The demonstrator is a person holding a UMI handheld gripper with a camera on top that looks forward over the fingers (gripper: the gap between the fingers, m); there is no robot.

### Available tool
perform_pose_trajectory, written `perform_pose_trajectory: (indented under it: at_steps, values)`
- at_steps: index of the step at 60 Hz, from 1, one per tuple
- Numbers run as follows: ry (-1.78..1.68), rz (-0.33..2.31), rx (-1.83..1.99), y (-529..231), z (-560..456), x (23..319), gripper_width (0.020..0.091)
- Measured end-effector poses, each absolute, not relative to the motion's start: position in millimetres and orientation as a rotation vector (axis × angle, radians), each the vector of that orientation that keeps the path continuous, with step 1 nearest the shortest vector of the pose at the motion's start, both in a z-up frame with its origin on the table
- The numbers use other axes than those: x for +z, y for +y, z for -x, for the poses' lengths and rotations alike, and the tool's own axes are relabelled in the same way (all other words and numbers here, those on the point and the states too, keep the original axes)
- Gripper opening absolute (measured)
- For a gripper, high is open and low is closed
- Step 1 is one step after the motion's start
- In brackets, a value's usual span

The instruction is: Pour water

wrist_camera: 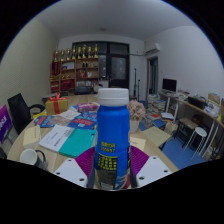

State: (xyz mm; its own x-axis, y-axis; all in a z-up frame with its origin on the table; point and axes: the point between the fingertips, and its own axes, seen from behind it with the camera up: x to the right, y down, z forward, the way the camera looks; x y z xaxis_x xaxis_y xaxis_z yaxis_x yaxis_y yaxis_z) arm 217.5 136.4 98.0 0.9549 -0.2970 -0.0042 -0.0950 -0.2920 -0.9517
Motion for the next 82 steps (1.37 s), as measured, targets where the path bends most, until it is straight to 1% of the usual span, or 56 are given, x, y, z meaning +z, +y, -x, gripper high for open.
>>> perform_pose_trajectory:
  at_steps: [6, 7, 10, 12, 14, 15, 22, 24, 33, 35, 41, 42, 43, 51, 54, 55, 59, 60, 63, 71, 75, 79, 82]
  values:
    - [0.268, 1.868, -0.156, 129.8, -212.2, 85.7, 0.0494]
    - [0.263, 1.866, -0.155, 147.0, -214.4, 67.4, 0.0492]
    - [0.223, 1.877, -0.178, 139.2, -217.0, 60.2, 0.0519]
    - [0.185, 1.837, -0.197, 138.5, -218.6, 68.7, 0.0509]
    - [0.162, 1.824, -0.229, 137.0, -218.5, 65.1, 0.0516]
    - [0.153, 1.817, -0.229, 148.7, -214.3, 62.5, 0.0517]
    - [0.174, 1.797, -0.212, 142.4, -218.8, 65.2, 0.0519]
    - [0.19, 1.795, -0.2, 144.1, -219.9, 64.3, 0.0534]
    - [0.235, 1.864, -0.145, 148.3, -216.8, 52.0, 0.0646]
    - [0.246, 1.891, -0.124, 145.2, -214.3, 49.3, 0.0679]
    - [0.261, 1.94, -0.102, 126.1, -208.0, 53.6, 0.0819]
    - [0.263, 1.951, -0.106, 121.1, -206.8, 54.5, 0.0836]
    - [0.267, 1.961, -0.111, 116.0, -205.9, 55.9, 0.0834]
    - [0.269, 1.981, -0.117, 63.6, -183.8, 84.7, 0.0835]
    - [0.281, 1.988, -0.128, 44.6, -172.5, 101.7, 0.0834]
    - [0.285, 1.985, -0.135, 23.9, -169.2, 106.8, 0.0832]
    - [0.315, 1.999, -0.154, 5.1, -145.4, 128.2, 0.0837]
    - [0.318, 1.997, -0.152, -20.8, -146.8, 131.2, 0.0837]
    - [0.335, 1.994, -0.147, -52.7, -127.2, 147.3, 0.0833]
    - [0.394, 1.992, -0.115, -129.8, -71.8, 183.9, 0.083]
    - [0.422, 1.956, -0.119, -161.7, -53.8, 207.1, 0.0837]
    - [0.429, 1.933, -0.1, -185.6, -34.3, 222.7, 0.0834]
    - [0.442, 1.939, -0.081, -197.9, -25.3, 228.1, 0.083]
